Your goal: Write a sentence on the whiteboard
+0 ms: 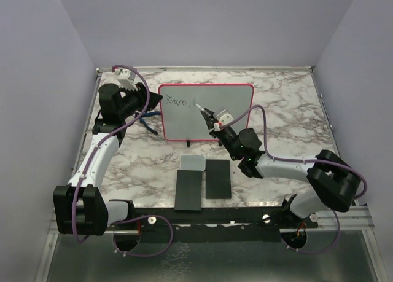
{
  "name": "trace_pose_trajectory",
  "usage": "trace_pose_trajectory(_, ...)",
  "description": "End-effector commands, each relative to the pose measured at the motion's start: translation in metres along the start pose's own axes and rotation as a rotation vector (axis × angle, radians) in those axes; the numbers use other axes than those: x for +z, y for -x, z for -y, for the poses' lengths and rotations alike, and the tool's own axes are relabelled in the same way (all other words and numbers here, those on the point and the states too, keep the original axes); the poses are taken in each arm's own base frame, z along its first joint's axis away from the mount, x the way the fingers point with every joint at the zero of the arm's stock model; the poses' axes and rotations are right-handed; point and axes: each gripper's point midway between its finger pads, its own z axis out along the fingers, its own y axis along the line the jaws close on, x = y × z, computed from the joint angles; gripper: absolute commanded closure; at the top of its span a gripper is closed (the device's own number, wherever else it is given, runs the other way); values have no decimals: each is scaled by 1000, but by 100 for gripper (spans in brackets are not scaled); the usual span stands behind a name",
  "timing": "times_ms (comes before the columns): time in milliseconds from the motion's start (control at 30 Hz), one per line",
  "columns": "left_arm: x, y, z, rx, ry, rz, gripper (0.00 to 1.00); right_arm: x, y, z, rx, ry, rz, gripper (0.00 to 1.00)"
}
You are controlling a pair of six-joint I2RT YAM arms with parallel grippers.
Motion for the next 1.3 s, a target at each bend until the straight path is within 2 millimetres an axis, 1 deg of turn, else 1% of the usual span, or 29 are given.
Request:
trace_pose_trajectory(0, -4, -2, 2, 11, 4, -1, 73, 6, 5, 6, 8, -42, 12, 99)
trace_pose_trajectory(333, -4, -2, 3, 11, 1, -2, 73, 9, 3, 8, 1, -60, 11, 99)
trace_pose_trajectory(667, -4, -3, 2, 11, 2, -4, 73, 11, 8, 10, -4, -68, 28, 99)
trace_pose_trajectory(967, -4, -3, 2, 11, 1, -4, 73, 14, -3, 6, -14, -61, 0, 99)
trace_pose_trajectory(1267, -4, -3, 3, 12, 1, -4, 73, 15, -6, 4, -12, -56, -11, 99)
